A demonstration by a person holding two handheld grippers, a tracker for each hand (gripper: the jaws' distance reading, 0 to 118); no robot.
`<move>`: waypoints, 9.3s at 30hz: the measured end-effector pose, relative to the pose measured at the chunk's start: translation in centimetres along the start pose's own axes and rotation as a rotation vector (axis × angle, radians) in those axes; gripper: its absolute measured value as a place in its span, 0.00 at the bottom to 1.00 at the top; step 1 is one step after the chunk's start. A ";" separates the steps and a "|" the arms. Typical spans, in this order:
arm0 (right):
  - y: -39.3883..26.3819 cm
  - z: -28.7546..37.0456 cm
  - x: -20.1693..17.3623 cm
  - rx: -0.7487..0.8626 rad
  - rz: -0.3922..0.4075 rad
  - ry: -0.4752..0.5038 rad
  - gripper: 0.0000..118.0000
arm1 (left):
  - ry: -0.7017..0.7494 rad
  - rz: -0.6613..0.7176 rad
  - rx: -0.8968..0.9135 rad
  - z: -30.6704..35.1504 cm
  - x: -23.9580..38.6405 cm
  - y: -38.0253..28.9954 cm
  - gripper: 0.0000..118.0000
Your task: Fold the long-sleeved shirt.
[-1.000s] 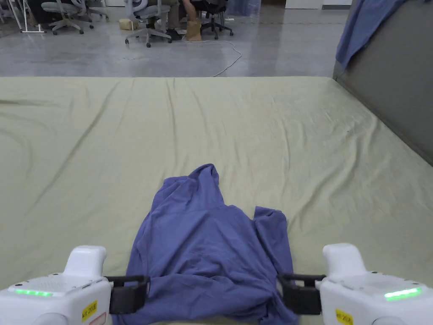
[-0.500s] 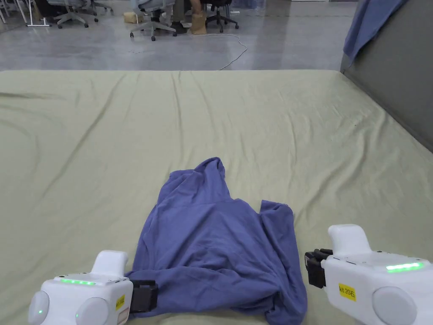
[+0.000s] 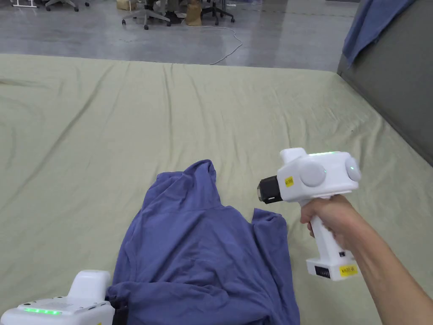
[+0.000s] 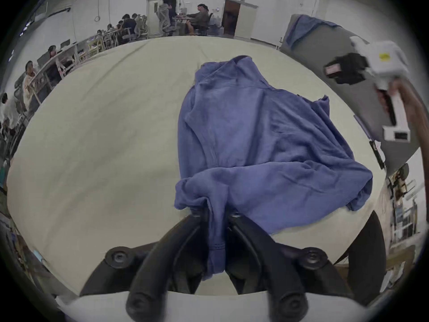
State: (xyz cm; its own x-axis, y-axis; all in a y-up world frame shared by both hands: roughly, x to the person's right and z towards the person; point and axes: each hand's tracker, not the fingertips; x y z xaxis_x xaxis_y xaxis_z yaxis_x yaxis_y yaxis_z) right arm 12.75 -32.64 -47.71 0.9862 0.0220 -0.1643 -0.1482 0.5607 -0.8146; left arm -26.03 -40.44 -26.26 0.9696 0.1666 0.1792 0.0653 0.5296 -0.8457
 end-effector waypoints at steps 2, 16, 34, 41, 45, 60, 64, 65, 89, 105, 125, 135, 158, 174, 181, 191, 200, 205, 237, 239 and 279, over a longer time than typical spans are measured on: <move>1.3 -2.9 0.1 -0.085 0.007 0.004 0.65 | 0.017 -0.012 0.016 0.2 0.3 0.1 0.08; -0.6 -8.5 -1.4 -0.280 0.045 -0.004 0.00 | 0.044 -0.019 0.029 0.4 0.6 1.3 0.08; 13.3 24.3 9.1 0.484 -0.010 -0.137 0.00 | 0.291 0.030 0.666 15.9 -1.2 30.1 0.07; 22.9 32.4 11.6 0.673 -0.118 -0.275 0.00 | 0.377 -0.021 0.791 23.3 1.3 42.7 0.07; 25.9 35.6 12.9 0.722 -0.182 -0.323 0.00 | 0.397 0.024 0.836 26.2 2.0 47.1 0.07; 18.6 23.1 13.8 0.540 -0.217 -0.262 0.00 | 0.325 0.035 0.585 12.9 -0.1 40.3 0.07; 13.3 15.0 13.5 0.399 -0.234 -0.219 0.00 | 0.309 0.065 0.458 6.5 -1.3 35.1 0.07; 11.9 13.2 13.4 0.370 -0.245 -0.200 0.00 | 0.296 0.062 0.424 5.2 -1.4 33.9 0.07; -24.0 13.1 8.7 -0.046 -0.093 -0.027 0.00 | 0.118 -0.116 0.069 6.2 -1.2 -1.1 0.07; -21.8 17.0 10.4 0.129 -0.248 -0.101 0.00 | 0.073 -0.107 0.267 10.6 -0.2 1.4 0.08; -25.8 6.9 8.9 -0.219 -0.172 -0.085 0.33 | 0.019 -0.154 0.231 2.0 2.8 11.3 0.10; -24.6 5.8 9.0 -0.242 -0.144 -0.073 0.02 | 0.063 -0.188 0.062 -11.2 3.6 20.2 0.98; -7.9 18.6 10.7 0.243 -0.140 -0.013 0.02 | 0.004 -0.093 0.426 6.3 3.7 27.6 0.00; 28.4 38.5 8.5 0.793 -0.134 -0.220 0.02 | 0.294 -0.026 0.923 33.6 3.7 51.2 0.00; 33.1 41.5 9.5 0.830 -0.245 -0.240 0.02 | 0.311 0.017 0.956 37.6 4.3 53.5 0.00; 29.9 31.3 9.7 0.673 -0.240 -0.212 0.02 | 0.325 -0.011 0.802 28.3 2.6 49.6 0.00; 22.3 15.9 8.3 0.415 -0.226 -0.170 0.02 | 0.311 0.031 0.572 12.2 -1.0 43.1 0.00; 17.9 10.0 7.4 0.326 -0.223 -0.146 0.02 | 0.306 0.024 0.487 7.1 -1.8 39.5 0.00; -28.0 13.2 5.5 -0.277 0.079 0.070 0.02 | 0.104 -0.156 -0.162 11.1 -1.3 -5.0 0.00; -28.3 12.0 5.2 -0.298 0.070 0.084 0.02 | 0.095 -0.146 -0.182 9.5 -1.5 -5.3 0.00; -15.6 5.2 4.3 -0.085 0.008 0.127 0.00 | 0.209 -0.013 0.075 -24.7 -4.0 37.7 0.84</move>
State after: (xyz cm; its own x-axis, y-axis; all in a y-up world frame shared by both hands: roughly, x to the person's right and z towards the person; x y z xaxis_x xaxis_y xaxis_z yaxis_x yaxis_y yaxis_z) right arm 19.69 -37.03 -32.79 0.9684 -0.0819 -0.2356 -0.1671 0.4884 -0.8565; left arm -21.61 -41.70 -71.32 0.9971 -0.0129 0.0751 0.0682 0.5921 -0.8030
